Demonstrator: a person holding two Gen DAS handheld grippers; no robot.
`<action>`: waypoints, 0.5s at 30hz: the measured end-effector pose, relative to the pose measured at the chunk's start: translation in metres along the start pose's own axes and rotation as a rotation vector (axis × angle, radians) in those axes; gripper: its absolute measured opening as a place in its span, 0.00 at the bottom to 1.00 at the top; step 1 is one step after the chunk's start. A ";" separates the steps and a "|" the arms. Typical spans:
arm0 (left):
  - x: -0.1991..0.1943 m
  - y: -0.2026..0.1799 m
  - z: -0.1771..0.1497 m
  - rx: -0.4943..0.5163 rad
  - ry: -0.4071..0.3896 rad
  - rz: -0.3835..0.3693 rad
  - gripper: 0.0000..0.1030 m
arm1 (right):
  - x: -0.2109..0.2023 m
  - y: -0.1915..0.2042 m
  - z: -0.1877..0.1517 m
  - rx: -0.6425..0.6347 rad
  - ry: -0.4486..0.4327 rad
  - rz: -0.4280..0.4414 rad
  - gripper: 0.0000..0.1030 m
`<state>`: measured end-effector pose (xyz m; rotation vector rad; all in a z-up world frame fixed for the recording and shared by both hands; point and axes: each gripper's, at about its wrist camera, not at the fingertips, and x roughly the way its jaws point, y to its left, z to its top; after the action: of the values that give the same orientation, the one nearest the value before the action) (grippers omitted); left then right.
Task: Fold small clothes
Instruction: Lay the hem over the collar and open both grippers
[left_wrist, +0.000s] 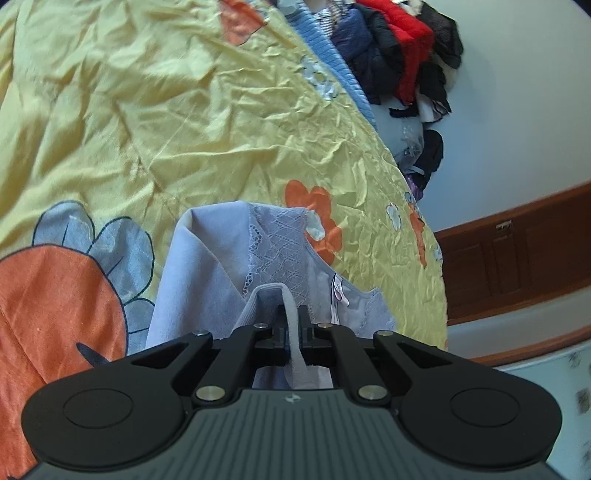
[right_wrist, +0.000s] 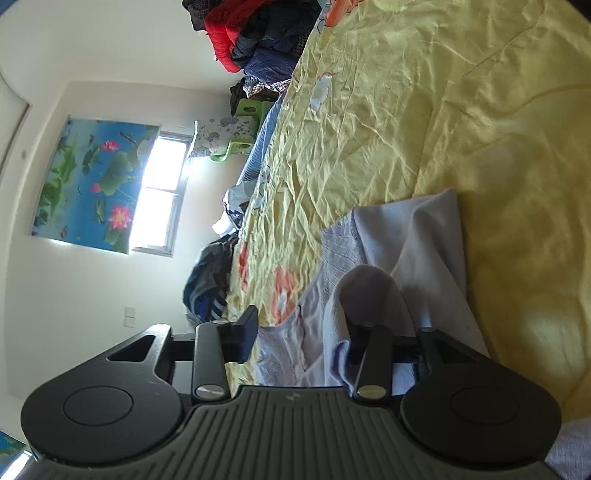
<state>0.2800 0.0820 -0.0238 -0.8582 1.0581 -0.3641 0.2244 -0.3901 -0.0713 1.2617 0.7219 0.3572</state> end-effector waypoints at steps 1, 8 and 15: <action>0.001 0.004 0.003 -0.037 0.007 -0.014 0.04 | 0.002 -0.001 0.003 0.014 -0.007 -0.002 0.51; 0.003 0.020 0.013 -0.205 0.022 -0.080 0.20 | 0.015 -0.007 0.012 0.113 -0.028 0.021 0.62; 0.000 0.014 0.021 -0.260 -0.002 -0.145 0.58 | 0.025 -0.002 0.019 0.174 -0.052 0.045 0.77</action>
<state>0.2966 0.1002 -0.0303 -1.1719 1.0581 -0.3514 0.2551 -0.3891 -0.0777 1.4483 0.6925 0.3024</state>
